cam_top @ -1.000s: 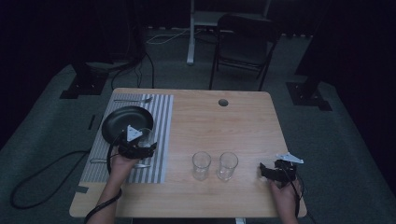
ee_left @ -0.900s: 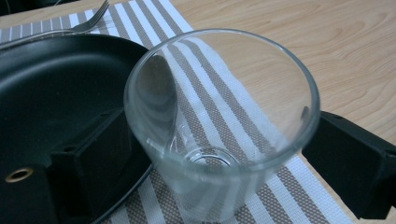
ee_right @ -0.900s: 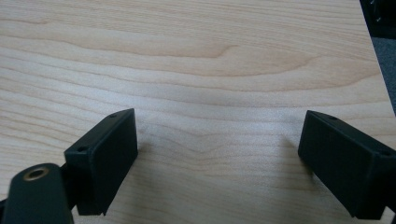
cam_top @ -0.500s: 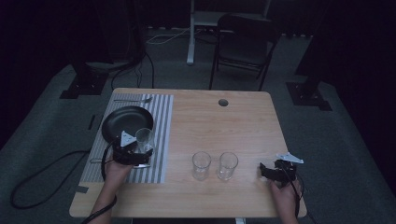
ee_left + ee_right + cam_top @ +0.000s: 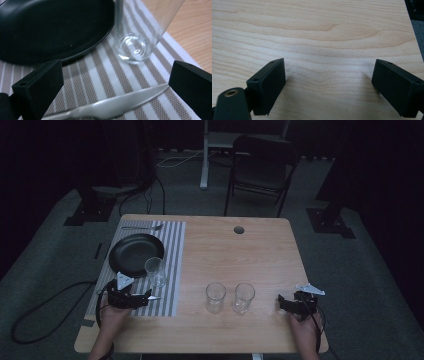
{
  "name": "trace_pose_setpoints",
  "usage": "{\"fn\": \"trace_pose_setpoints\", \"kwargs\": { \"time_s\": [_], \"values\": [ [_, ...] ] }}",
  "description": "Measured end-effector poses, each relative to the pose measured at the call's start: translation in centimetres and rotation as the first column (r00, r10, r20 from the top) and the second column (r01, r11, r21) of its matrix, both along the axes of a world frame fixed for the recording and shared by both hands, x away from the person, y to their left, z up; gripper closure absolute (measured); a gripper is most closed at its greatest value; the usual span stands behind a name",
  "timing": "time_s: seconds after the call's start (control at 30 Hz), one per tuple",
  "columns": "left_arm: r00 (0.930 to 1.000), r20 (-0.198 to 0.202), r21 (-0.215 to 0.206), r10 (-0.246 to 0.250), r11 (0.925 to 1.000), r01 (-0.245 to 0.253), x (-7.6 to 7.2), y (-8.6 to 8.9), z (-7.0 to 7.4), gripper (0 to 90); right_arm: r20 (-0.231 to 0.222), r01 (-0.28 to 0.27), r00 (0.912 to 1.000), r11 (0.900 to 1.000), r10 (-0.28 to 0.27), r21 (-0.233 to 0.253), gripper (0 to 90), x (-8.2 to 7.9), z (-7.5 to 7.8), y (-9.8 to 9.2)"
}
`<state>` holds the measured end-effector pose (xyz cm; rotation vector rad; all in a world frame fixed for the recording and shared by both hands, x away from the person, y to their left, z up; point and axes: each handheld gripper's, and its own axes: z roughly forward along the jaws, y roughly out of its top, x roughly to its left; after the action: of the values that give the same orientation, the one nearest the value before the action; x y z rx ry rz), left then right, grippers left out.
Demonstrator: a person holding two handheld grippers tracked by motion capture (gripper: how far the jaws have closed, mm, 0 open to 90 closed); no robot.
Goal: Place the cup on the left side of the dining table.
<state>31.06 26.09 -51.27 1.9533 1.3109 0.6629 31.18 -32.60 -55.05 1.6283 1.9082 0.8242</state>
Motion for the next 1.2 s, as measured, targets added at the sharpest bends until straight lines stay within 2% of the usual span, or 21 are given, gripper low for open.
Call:
{"fn": "trace_pose_setpoints", "kwargs": {
  "time_s": [0.17, 0.3, 0.47, 0.5, 0.63, 0.67, 0.73, 0.87, 0.9, 0.93, 1.0, 1.1, 1.13, 1.2],
  "values": [
    [0.9985, 0.009, 0.021, 0.054, 0.9983, -0.054, -1.0, 1.1, -0.7, 0.2, 0.000, 0.000, 1.0000, 1.000, 0.000, 0.000, 11.4, 0.0, 0.0, 0.0],
    [0.9974, -0.005, 0.009, 0.071, 0.9974, -0.071, -1.5, 1.8, -1.1, 0.2, 0.000, 0.000, 1.0000, 1.000, 0.000, 0.000, 11.4, 0.0, 0.0, 0.0],
    [0.9964, -0.019, 0.028, 0.082, 0.9963, -0.082, -1.7, 2.1, -1.5, 0.2, 0.000, 0.000, 1.0000, 1.000, 0.000, 0.000, 11.4, 0.0, 0.0, 0.0],
    [0.9946, -0.023, 0.040, 0.102, 0.9941, -0.101, -1.9, 2.5, -1.9, 0.2, 0.000, 0.000, 1.0000, 1.000, 0.000, 0.000, 11.4, 0.0, 0.0, 0.0],
    [0.9910, -0.024, 0.033, 0.132, 0.9908, -0.131, -2.2, 3.1, -2.1, 0.2, 0.000, 0.000, 1.0000, 1.000, 0.000, 0.000, 11.4, 0.0, 0.0, 0.0],
    [0.9876, -0.023, 0.035, 0.155, 0.9874, -0.154, -2.4, 3.4, -2.2, 0.2, 0.000, 0.000, 1.0000, 1.000, 0.000, 0.000, 11.4, 0.0, 0.0, 0.0],
    [0.9864, -0.031, 0.027, 0.162, 0.9866, -0.161, -2.5, 3.7, -2.3, 0.2, 0.000, 0.000, 1.0000, 1.000, 0.000, 0.000, 11.4, 0.0, 0.0, 0.0],
    [0.9818, -0.034, 0.052, 0.187, 0.9814, -0.185, -2.7, 4.1, -2.7, 0.2, 0.000, 0.000, 1.0000, 1.000, 0.000, 0.000, 11.4, 0.0, 0.0, 0.0],
    [0.9809, -0.039, 0.048, 0.190, 0.9809, -0.189, -2.8, 4.3, -2.8, 0.2, 0.000, 0.000, 1.0000, 1.000, 0.000, 0.000, 11.4, 0.0, 0.0, 0.0],
    [0.9794, -0.040, 0.051, 0.198, 0.9794, -0.196, -2.8, 4.4, -2.8, 0.2, 0.000, 0.000, 1.0000, 1.000, 0.000, 0.000, 11.4, 0.0, 0.0, 0.0],
    [0.9721, -0.050, 0.058, 0.229, 0.9723, -0.226, -2.9, 4.7, -3.0, 0.2, 0.000, 0.000, 1.0000, 1.000, 0.000, 0.000, 11.4, 0.0, 0.0, 0.0],
    [0.9708, -0.049, 0.057, 0.235, 0.9710, -0.232, -2.9, 4.8, -3.1, 0.2, 0.000, 0.000, 1.0000, 1.000, 0.000, 0.000, 11.4, 0.0, 0.0, 0.0],
    [0.9666, -0.052, 0.069, 0.251, 0.9665, -0.247, -3.1, 5.1, -3.2, 0.2, 0.000, 0.000, 1.0000, 1.000, 0.000, 0.000, 11.4, 0.0, 0.0, 0.0],
    [0.9651, -0.058, 0.061, 0.256, 0.9657, -0.252, -3.3, 5.4, -3.2, 0.2, 0.000, 0.000, 1.0000, 1.000, 0.000, 0.000, 11.4, 0.0, 0.0, 0.0]
  ]
}}
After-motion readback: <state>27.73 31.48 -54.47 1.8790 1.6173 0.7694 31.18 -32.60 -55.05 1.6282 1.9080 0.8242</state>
